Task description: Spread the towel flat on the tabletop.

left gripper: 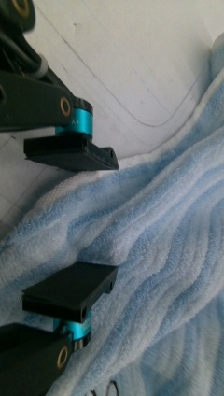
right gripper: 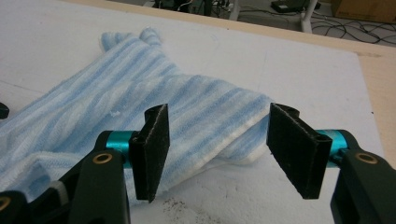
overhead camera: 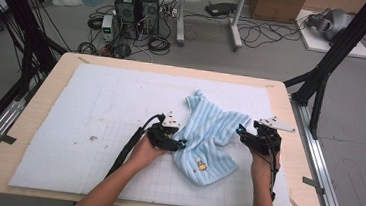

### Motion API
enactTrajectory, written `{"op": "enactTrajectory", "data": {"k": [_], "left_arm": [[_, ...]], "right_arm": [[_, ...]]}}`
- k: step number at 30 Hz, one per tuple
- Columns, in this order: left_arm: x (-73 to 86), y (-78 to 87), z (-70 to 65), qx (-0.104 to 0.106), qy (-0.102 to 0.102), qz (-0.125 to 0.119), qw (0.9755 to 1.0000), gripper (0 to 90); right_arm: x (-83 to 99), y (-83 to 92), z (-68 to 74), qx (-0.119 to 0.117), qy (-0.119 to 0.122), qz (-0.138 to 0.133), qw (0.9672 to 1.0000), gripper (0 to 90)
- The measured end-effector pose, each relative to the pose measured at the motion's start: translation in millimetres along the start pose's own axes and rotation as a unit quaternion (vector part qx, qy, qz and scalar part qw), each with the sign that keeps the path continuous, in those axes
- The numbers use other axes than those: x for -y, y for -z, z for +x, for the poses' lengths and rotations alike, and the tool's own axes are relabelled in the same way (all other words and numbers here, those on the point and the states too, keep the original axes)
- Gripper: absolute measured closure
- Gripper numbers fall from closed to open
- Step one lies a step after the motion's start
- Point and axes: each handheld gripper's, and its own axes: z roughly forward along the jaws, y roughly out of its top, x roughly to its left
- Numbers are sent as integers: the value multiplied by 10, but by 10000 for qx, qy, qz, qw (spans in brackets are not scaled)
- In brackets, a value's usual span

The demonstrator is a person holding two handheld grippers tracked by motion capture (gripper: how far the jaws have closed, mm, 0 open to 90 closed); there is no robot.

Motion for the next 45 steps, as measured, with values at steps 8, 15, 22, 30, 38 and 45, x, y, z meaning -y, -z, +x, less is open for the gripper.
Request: {"op": "enactTrajectory", "data": {"k": [8, 15, 22, 30, 38, 45], "left_arm": [[19, 126, 153, 370, 365, -276, 9983, 841], [142, 590, 531, 37, 712, -783, 9944, 840], [450, 1027, 886, -303, 1088, -1113, 9873, 840], [598, 1297, 1033, -452, 1163, -1396, 9823, 840], [623, 1362, 1069, -503, 1198, -1539, 9795, 838], [597, 1298, 1040, -482, 1243, -1595, 9782, 837]], "right_arm": [[-8, -38, 104, -134, 54, 19, 9999, 390], [-34, -71, 249, -298, 140, -31, 9995, 390], [-45, -148, 417, -554, 327, -37, 9979, 409], [-49, -253, 537, -762, 274, 2, 9967, 411], [-31, -373, 833, -1941, 533, 112, 9795, 466], [19, -739, 1475, -3027, 988, 606, 9460, 561]]}}
